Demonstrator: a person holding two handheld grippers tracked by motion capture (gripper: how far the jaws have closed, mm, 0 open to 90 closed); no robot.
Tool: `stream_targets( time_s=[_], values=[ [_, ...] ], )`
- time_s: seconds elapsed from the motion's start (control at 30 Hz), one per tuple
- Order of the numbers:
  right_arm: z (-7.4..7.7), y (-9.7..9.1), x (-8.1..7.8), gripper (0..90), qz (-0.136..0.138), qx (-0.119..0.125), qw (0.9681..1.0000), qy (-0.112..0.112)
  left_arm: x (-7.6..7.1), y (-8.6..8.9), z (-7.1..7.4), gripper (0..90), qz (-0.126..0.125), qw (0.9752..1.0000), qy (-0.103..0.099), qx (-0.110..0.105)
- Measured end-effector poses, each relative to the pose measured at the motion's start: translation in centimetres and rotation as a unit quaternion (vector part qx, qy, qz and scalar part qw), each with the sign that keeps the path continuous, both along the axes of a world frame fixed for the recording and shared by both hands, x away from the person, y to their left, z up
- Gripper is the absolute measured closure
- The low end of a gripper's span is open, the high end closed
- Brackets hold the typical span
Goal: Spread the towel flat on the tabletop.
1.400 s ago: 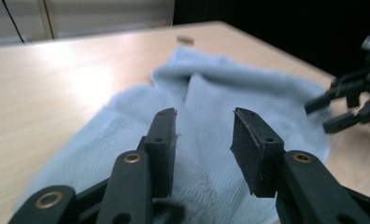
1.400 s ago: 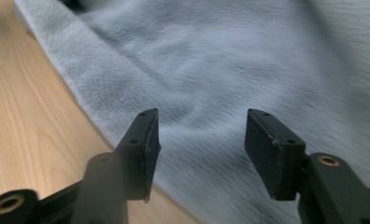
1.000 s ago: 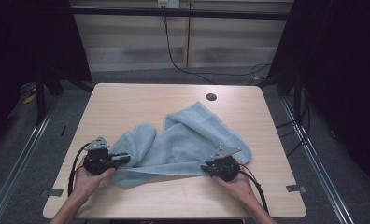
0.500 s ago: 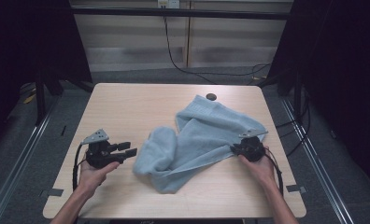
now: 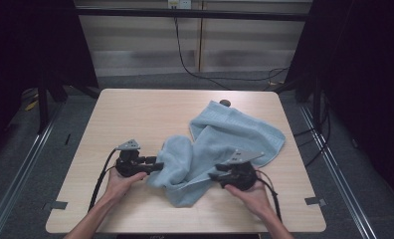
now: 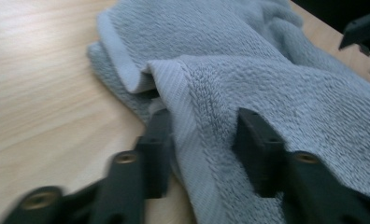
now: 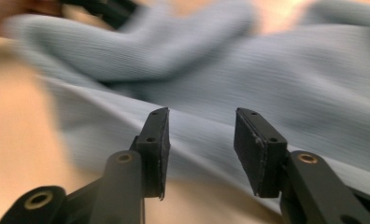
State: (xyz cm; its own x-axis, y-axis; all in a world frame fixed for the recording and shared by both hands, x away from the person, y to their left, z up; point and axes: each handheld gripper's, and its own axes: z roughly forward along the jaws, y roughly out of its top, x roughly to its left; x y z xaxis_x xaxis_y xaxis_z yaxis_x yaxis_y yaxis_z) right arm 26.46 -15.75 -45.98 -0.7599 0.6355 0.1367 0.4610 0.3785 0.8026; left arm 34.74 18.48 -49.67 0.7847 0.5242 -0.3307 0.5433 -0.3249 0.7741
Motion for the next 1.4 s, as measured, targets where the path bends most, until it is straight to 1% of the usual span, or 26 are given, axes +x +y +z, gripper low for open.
stream_targets(
  time_s=[0.07, 0.1, 0.17, 0.23, 0.3, 0.33, 0.37, 0.4, 0.47, 0.5, 0.6, 0.67, 0.77, 0.83, 0.9, 0.93, 0.97, 1.0, 1.1, 1.17, 1.2, 1.27, 1.3, 1.33, 1.37, 1.4],
  values=[
    [-0.1, 1.9, -0.3, 51.9, 0.027, -0.004, 0.9996, -0.002, -0.1, -0.1, 0.0, 79.8, -0.004, 1.0000, 0.001, -0.004],
    [-0.1, 2.7, -0.4, 50.5, 0.040, -0.004, 0.9992, -0.002, -0.1, 0.1, 0.1, 88.0, -0.001, 1.0000, -0.004, -0.002],
    [-0.1, 4.1, -0.4, 48.0, 0.059, 0.002, 0.9983, 0.000, -0.1, 0.4, 0.4, 89.7, 0.005, 0.9999, -0.002, -0.013],
    [-0.4, 5.1, -0.3, 46.2, 0.075, -0.004, 0.9971, 0.005, -0.1, 0.7, 0.7, 89.9, 0.011, 0.9998, -0.005, -0.018],
    [-0.9, 5.6, -0.5, 46.1, 0.083, -0.007, 0.9965, 0.012, -0.1, 1.1, 0.9, 90.0, 0.015, 0.9996, -0.010, -0.021],
    [-1.1, 5.6, -0.6, 50.8, 0.086, -0.013, 0.9961, 0.013, -0.1, 1.2, 1.0, 90.0, 0.016, 0.9995, -0.013, -0.024],
    [-1.2, 5.5, -0.7, 59.2, 0.087, -0.017, 0.9960, 0.012, -0.2, 1.3, 1.3, 90.0, 0.020, 0.9993, -0.015, -0.029],
    [-1.3, 5.3, -0.9, 71.7, 0.089, -0.021, 0.9957, 0.013, -0.2, 1.5, 1.4, 90.0, 0.025, 0.9990, -0.018, -0.033],
    [-1.2, 4.6, -1.1, 87.4, 0.082, -0.014, 0.9965, 0.013, -0.2, 2.1, 2.0, 90.0, 0.037, 0.9979, -0.024, -0.047],
    [-1.0, 4.1, -1.2, 88.5, 0.077, -0.003, 0.9969, 0.017, -0.3, 2.4, 2.4, 90.0, 0.046, 0.9969, -0.031, -0.056],
    [0.3, 2.3, -1.3, 89.1, 0.048, 0.012, 0.9988, 0.003, -0.5, 3.9, 3.7, 90.0, 0.071, 0.9930, -0.045, -0.083],
    [1.6, 0.5, -1.2, 89.2, 0.018, 0.024, 0.9994, -0.018, -0.6, 5.0, 4.7, 90.0, 0.091, 0.9901, -0.050, -0.095],
    [2.9, -2.0, -0.9, 89.2, -0.019, 0.031, 0.9985, -0.041, -0.9, 6.3, 5.9, 90.0, 0.109, 0.9860, -0.061, -0.111],
    [3.5, -3.5, -0.9, 89.2, -0.042, 0.033, 0.9973, -0.051, -1.2, 6.5, 6.4, 90.0, 0.109, 0.9850, -0.064, -0.117],
    [3.9, -4.6, -1.0, 89.2, -0.061, 0.031, 0.9959, -0.059, -1.5, 6.1, 6.7, 90.0, 0.103, 0.9866, -0.069, -0.105],
    [4.1, -5.2, -1.0, 89.2, -0.068, 0.034, 0.9952, -0.062, -1.5, 5.9, 6.8, 90.0, 0.102, 0.9866, -0.075, -0.104],
    [4.1, -5.7, -1.0, 89.2, -0.078, 0.034, 0.9944, -0.062, -1.6, 5.7, 6.9, 90.0, 0.101, 0.9862, -0.072, -0.110],
    [4.2, -6.3, -1.0, 89.2, -0.087, 0.031, 0.9934, -0.068, -1.6, 5.4, 7.0, 90.0, 0.100, 0.9864, -0.070, -0.110],
    [3.8, -8.1, -0.7, 89.1, -0.118, 0.022, 0.9904, -0.069, -1.6, 4.8, 7.0, 90.0, 0.101, 0.9871, -0.068, -0.104],
    [3.0, -9.5, -0.2, 89.1, -0.139, 0.023, 0.9884, -0.057, -1.6, 4.8, 7.1, 90.0, 0.110, 0.9867, -0.071, -0.096],
    [2.5, -10.1, 0.2, 89.1, -0.153, 0.019, 0.9867, -0.052, -1.4, 4.8, 6.9, 90.0, 0.111, 0.9868, -0.066, -0.098],
    [1.2, -11.2, 1.0, 89.1, -0.175, 0.003, 0.9836, -0.041, -1.0, 5.0, 6.3, 90.0, 0.125, 0.9867, -0.061, -0.083],
    [0.5, -11.7, 1.4, 89.1, -0.190, -0.012, 0.9810, -0.036, -0.7, 5.2, 5.8, 90.0, 0.126, 0.9874, -0.047, -0.084],
    [-0.3, -12.3, 2.0, 89.0, -0.195, -0.007, 0.9805, -0.024, -0.5, 5.3, 5.2, 90.0, 0.134, 0.9871, -0.039, -0.079],
    [-0.9, -12.8, 2.4, 89.0, -0.198, 0.009, 0.9802, -0.005, -0.3, 5.1, 4.7, 90.0, 0.139, 0.9872, -0.033, -0.072],
    [-1.2, -12.7, 2.7, 88.8, -0.199, 0.000, 0.9800, -0.002, -0.1, 4.8, 4.2, 90.0, 0.136, 0.9883, -0.025, -0.065]
  ],
)
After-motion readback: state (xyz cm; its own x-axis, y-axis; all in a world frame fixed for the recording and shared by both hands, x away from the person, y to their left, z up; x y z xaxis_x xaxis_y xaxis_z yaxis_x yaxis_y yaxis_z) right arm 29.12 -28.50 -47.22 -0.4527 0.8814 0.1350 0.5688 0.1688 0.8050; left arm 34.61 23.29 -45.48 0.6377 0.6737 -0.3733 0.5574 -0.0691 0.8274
